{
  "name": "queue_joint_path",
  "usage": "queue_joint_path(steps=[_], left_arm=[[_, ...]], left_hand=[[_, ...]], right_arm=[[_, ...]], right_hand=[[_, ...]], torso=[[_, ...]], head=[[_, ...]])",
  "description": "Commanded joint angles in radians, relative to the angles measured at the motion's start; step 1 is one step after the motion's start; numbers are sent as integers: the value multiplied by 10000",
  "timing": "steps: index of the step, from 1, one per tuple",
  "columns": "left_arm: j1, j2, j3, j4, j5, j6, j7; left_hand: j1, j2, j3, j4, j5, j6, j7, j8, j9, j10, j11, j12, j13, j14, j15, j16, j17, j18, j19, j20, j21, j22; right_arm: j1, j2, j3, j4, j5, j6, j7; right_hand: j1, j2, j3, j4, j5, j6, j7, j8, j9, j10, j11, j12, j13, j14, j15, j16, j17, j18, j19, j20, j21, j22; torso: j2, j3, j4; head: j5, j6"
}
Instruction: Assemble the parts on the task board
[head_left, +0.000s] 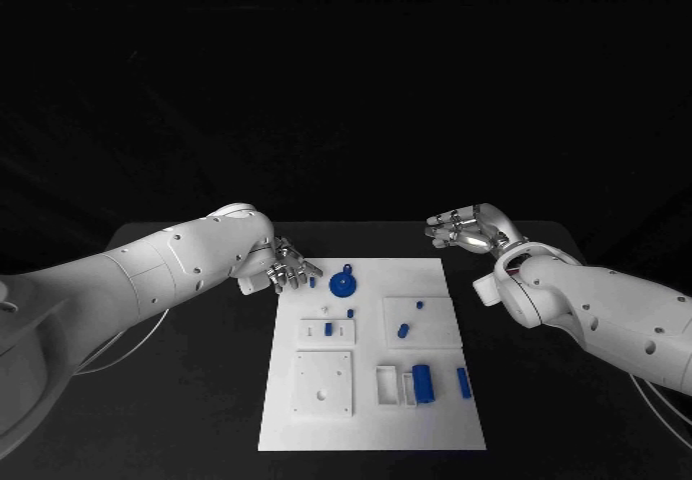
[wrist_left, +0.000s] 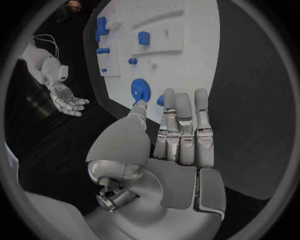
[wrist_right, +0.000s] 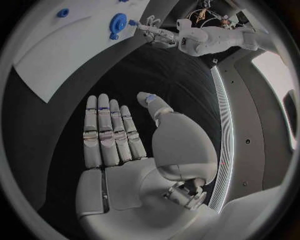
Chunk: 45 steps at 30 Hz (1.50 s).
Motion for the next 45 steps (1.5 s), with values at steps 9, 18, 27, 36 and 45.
queue_joint_path(steps=[9, 18, 27, 36, 45], left_arm=[[0, 316, 3, -405, -308, 261, 24], [-11, 442, 2, -703, -434, 341, 26], [-30, 496, -1, -850, -488, 469, 22], [-33, 501, 0, -900, -526, 617, 105], [-41, 491, 0, -904, -530, 607, 199]], left_hand=[[-61, 133, -43, 26, -56, -75, -1, 62, -9, -54, -14, 13, 16, -71, -27, 113, -9, 9, 107, 3, -74, 84], [-31, 220, -26, 13, -39, -32, -17, 86, 4, -58, -25, 47, 29, -72, -34, 158, -12, 8, 119, -3, -87, 143], [102, 367, 39, -107, -15, 125, -76, 168, 68, -40, -59, 82, 44, -58, -58, 207, -11, 1, 136, -20, -86, 193], [357, 511, 32, -543, -13, 172, -160, 495, 174, -24, -102, 104, 55, -64, -93, 271, -20, -37, 143, -59, -87, 245], [690, 480, -39, -671, -169, 498, -201, 223, -68, -6, -126, 112, 59, -68, -113, 324, -28, -56, 149, -80, -76, 256]], right_arm=[[3, -9, 5, 90, 0, 27, 86], [10, -26, 5, 129, -1, 14, 84], [20, -45, 5, 158, -2, 10, 78], [23, -16, 6, 138, -3, 14, 78], [23, 62, 6, 65, -3, 21, 89]], right_hand=[[-42, -81, -11, 61, 49, -9, 35, -19, -9, -39, -10, -29, -13, -63, 17, -31, -13, -70, -74, -3, 5, -10], [-42, -81, -11, 61, 49, -9, 35, -19, -9, -39, -10, -29, -13, -63, 17, -31, -13, -70, -74, -3, 5, -10], [-19, -95, 25, 74, 57, -5, 35, -19, -9, -34, -11, -28, -12, -61, 15, -30, -13, -68, -73, -5, 6, -9], [-19, -95, 25, 74, 57, -5, 35, -19, -9, -34, -11, -28, -12, -61, 15, -30, -13, -68, -73, -5, 6, -9], [-22, -100, 48, 85, 55, -3, 33, -19, -9, -34, -12, -29, -13, -59, 14, -30, -13, -68, -71, -5, 6, -10]], torso=[[132, 24, -95], [139, 4, -82], [133, 5, -83], [129, 10, -67], [152, 20, -59]], head=[[87, 11], [72, -17], [55, -60], [23, -107], [20, -139]])
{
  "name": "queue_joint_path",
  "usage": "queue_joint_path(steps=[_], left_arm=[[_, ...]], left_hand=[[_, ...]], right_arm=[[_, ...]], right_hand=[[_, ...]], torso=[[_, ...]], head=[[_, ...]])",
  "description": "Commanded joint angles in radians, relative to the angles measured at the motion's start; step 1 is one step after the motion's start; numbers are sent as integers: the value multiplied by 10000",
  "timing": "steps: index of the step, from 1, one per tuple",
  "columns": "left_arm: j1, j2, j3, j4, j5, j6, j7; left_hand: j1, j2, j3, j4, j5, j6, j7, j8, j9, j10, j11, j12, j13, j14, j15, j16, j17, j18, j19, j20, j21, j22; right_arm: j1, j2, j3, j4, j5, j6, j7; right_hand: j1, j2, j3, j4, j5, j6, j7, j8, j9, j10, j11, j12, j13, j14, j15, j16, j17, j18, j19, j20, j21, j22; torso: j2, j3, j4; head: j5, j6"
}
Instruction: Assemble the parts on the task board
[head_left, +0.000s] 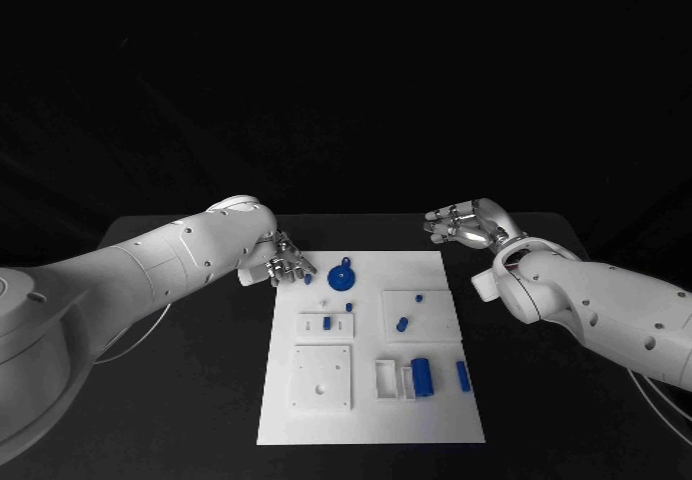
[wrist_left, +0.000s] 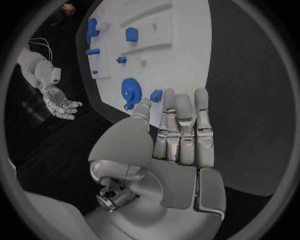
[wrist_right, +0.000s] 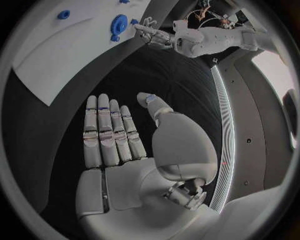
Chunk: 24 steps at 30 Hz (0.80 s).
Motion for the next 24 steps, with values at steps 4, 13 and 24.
queue_joint_path(steps=[4, 13, 24], left_arm=[[-11, 25, 5, 6, -48, 114, 201], [-16, 5, 9, 39, -2, -100, 281], [-15, -116, 21, 202, 159, -168, 312]], left_hand=[[95, 27, -41, -6, -57, 48, -5, -90, -40, 2, -52, 36, 12, 5, -43, 47, -16, -57, 43, -44, -25, 158], [5, 16, -98, 104, -86, 92, 5, -177, -96, 18, -51, 46, 18, 21, -45, 70, -14, -54, 56, -46, -16, 162], [-585, -465, -182, 586, -396, 92, 24, -194, -79, 39, -35, 70, 37, 39, -34, 105, -12, -40, 81, -37, -5, 166]], right_arm=[[0, 37, 6, -25, -10, 39, 94], [0, 59, 6, -53, -10, 33, 100], [-1, 70, 6, -82, -10, 40, 105]], right_hand=[[-22, -100, -1, 36, 27, -3, 34, -19, -9, -34, -12, -29, -13, -59, 14, -30, -14, -69, -71, -5, 6, -10], [-22, -100, -1, 36, 27, -3, 34, -19, -9, -34, -12, -29, -13, -59, 14, -30, -14, -69, -71, -5, 6, -10], [-36, -104, 23, 50, 39, -8, 37, -20, -9, -35, -10, -30, -12, -62, 15, -30, -14, -69, -75, -4, 4, -11]], torso=[[9, 0, -2], [-3, -2, -13], [-6, -11, 4]], head=[[-3, -49], [-28, -55], [-55, -53]])
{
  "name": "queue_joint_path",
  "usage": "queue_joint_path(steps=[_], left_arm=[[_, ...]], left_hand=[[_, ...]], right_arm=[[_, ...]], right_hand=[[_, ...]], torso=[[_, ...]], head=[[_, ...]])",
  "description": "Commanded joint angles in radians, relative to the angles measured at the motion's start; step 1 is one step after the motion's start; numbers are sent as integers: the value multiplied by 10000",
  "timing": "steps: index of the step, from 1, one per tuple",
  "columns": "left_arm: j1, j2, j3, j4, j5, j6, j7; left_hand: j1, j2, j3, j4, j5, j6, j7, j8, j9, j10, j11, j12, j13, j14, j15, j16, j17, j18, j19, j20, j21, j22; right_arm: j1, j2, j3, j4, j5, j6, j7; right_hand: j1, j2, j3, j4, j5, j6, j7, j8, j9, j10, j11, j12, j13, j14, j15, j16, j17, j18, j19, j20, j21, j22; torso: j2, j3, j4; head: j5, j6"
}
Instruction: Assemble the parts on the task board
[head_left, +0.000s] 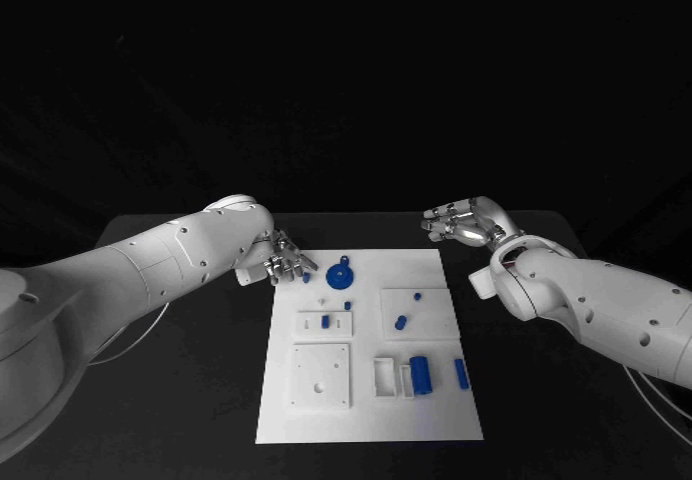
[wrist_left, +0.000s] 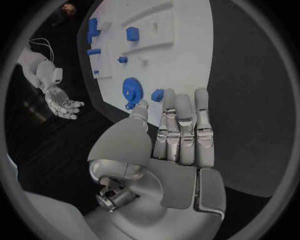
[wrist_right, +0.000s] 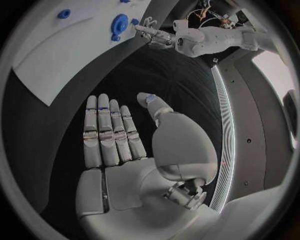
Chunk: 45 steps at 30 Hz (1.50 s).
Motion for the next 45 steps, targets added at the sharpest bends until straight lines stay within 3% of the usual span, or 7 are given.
queue_joint_path(steps=[1, 16, 40, 43, 45], left_arm=[[1, -28, 11, 100, 144, -25, 121], [-3, -171, 6, 277, -860, 361, -21], [-19, -233, 7, 362, -83, 411, 149], [-19, -264, 7, 401, -29, 393, 184], [-19, -292, 8, 451, 4, 359, 209]], left_hand=[[-145, -123, 97, 122, -87, 51, -10, -31, 28, 38, -33, 31, 10, 34, -35, 73, -14, -40, 47, 2, -2, 171], [-22, -51, 224, -33, 78, 109, -26, -37, 31, 45, -40, 22, 9, 23, -36, 92, -17, -45, 28, -2, -3, 170], [102, 120, 110, -253, 62, 114, -8, -82, -144, 46, -41, 12, 6, 19, -40, 140, -9, -44, 34, -4, 27, 182], [34, 28, 54, -208, -87, 116, -10, -77, -153, 46, -38, 11, 6, 17, -37, 140, -12, -42, 36, -2, 31, 181], [-71, -85, 38, -115, -550, 107, -4, -73, -153, 51, -32, 16, 9, 18, -33, 142, -14, -39, 37, 1, 32, 180]], right_arm=[[0, 12, 5, -3, -11, 42, 100], [-2, 37, 5, -37, -12, 61, 99], [-3, 84, 5, -82, -12, 56, 106], [-3, 86, 5, -91, -12, 58, 106], [-3, 89, 5, -98, -12, 58, 106]], right_hand=[[-7, -75, 23, 50, 39, -8, 37, -20, -9, -35, -10, -30, -13, -62, 15, -30, -15, -68, -75, -4, 4, -11], [9, -77, 36, 42, 38, -7, 35, -20, -10, -32, -12, -29, -12, -62, 13, -31, -15, -66, -72, -5, 6, -11], [2, -85, 82, 7, 35, -3, 33, -20, -9, -29, -12, -32, -13, -67, 15, -29, -15, -69, -79, -4, 5, -11], [2, -85, 82, 7, 35, -3, 33, -20, -9, -29, -12, -32, -13, -67, 15, -29, -15, -69, -79, -4, 5, -11], [-18, -83, 88, 5, 36, -4, 35, -20, -9, -30, -11, -32, -13, -72, 17, -30, -15, -69, -80, -4, 5, -11]], torso=[[-1, -7, 11], [11, -10, 4], [21, 6, -6], [20, 5, -4], [17, 3, -4]], head=[[-4, 3], [15, 15], [51, -5], [44, -4], [34, -3]])
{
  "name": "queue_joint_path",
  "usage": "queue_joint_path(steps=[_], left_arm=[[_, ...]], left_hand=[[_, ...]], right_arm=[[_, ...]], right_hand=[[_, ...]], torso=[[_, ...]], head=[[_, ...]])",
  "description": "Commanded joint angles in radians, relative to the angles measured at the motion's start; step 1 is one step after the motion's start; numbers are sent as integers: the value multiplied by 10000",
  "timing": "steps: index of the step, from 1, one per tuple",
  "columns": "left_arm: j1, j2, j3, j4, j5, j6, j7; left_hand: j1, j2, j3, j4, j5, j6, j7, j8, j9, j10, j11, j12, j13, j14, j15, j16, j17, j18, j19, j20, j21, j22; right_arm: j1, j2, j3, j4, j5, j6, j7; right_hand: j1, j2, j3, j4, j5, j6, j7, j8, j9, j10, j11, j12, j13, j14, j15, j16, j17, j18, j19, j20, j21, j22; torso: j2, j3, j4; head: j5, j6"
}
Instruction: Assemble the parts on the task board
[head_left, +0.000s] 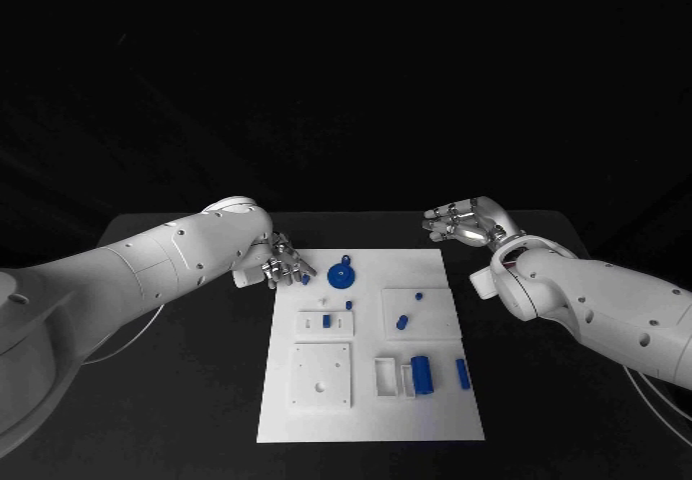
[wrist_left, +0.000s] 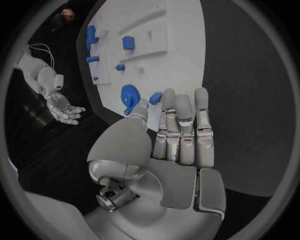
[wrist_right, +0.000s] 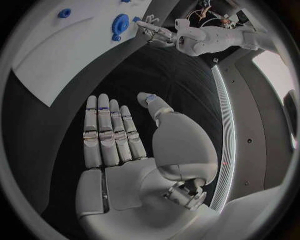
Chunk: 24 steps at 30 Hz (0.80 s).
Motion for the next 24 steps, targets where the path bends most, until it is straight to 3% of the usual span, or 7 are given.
queue_joint_path(steps=[1, 7, 11, 14, 24], left_arm=[[-6, -29, 5, 107, 277, 29, 185], [-5, -103, 5, 274, 356, -41, 232], [-5, -153, 5, 370, 372, -50, 222], [-5, -179, 4, 400, 356, -25, 207], [-5, -221, 2, 427, 289, 33, 164]], left_hand=[[-157, -223, 60, 152, -465, 34, -6, -26, 2, 53, -30, 19, 15, 22, -34, 33, -7, -35, 41, 3, 33, 175], [-288, -607, 434, 479, -726, -17, 7, -21, 38, 47, -20, 27, 19, 22, -25, 37, -18, -28, 41, 9, 34, 176], [-225, -669, 549, 507, -725, -22, 8, -10, 53, 40, -21, 28, 19, 20, -26, 40, -23, -26, 39, 11, 34, 176], [-153, -559, 496, 367, -644, -8, 6, -9, 57, 44, -25, 30, 18, 15, -29, 45, -22, -28, 39, 8, 37, 178], [331, 159, 173, -215, -477, 83, -21, -14, 24, 47, -49, 22, 12, 24, -47, 55, -27, -41, 37, -7, 46, 178]], right_arm=[[-2, 13, 5, -4, -13, 57, 106], [-2, 8, 5, -6, -13, 57, 107], [-2, -1, 5, -5, -13, 58, 105], [-3, -5, 5, -4, -13, 58, 104], [-3, -10, 5, -1, -13, 59, 102]], right_hand=[[-7, -73, 61, -22, 36, -3, 35, -20, -10, -29, -11, -32, -13, -72, 17, -30, -16, -69, -80, -4, 5, -11], [-7, -73, 61, -22, 36, -3, 35, -20, -10, -29, -11, -32, -13, -72, 17, -30, -16, -69, -80, -4, 5, -11], [-7, -73, 61, -22, 36, -3, 35, -20, -10, -29, -11, -32, -13, -72, 17, -30, -16, -69, -80, -4, 5, -11], [-7, -73, 61, -22, 36, -3, 35, -20, -10, -29, -11, -32, -13, -72, 17, -30, -16, -69, -80, -4, 5, -11], [-7, -67, 70, -31, 38, -1, 36, -19, -9, -29, -10, -32, -13, -73, 18, -29, -16, -68, -83, -3, 6, -10]], torso=[[-5, -1, 0], [-4, -3, 7], [-4, -7, 9], [-6, -2, 7], [5, -5, -1]], head=[[-21, 3], [-34, -7], [-36, 9], [-33, 8], [-39, 14]])
